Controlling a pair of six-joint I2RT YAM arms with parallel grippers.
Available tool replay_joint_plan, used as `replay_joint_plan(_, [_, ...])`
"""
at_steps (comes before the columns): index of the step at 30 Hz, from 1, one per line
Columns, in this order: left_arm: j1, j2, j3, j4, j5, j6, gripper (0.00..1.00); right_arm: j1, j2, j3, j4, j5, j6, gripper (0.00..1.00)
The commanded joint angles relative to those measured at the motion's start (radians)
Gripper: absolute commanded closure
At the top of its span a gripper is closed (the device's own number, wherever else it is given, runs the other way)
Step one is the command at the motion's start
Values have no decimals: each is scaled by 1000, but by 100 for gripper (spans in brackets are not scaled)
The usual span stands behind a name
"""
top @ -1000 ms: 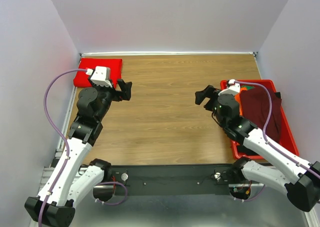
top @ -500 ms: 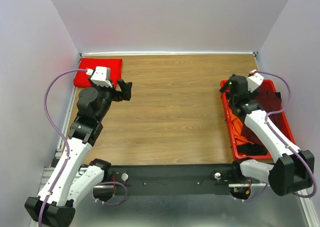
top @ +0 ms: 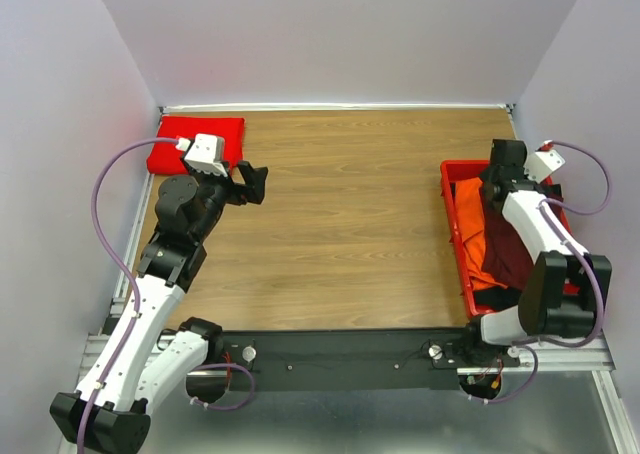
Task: Fold and stack the t-shirts
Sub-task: Grab the tshirt from the pile
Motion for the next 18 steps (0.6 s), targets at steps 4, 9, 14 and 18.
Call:
replay_joint_plan(4, [1, -29, -13, 7, 20, 2, 2, -30, 92, 22, -23, 35, 52, 3])
replay_joint_plan(9, [1, -23, -10, 5, 25, 2, 2, -30, 103, 41, -23, 12, 43, 68])
replay_joint_plan(14, [1, -34, -13, 3, 15, 4, 2, -30, 70, 54, -24, -45, 5, 100])
replay_joint_plan(18, [1, -32, -13, 3, 11, 4, 2, -30, -27, 68, -24, -132, -53, 100])
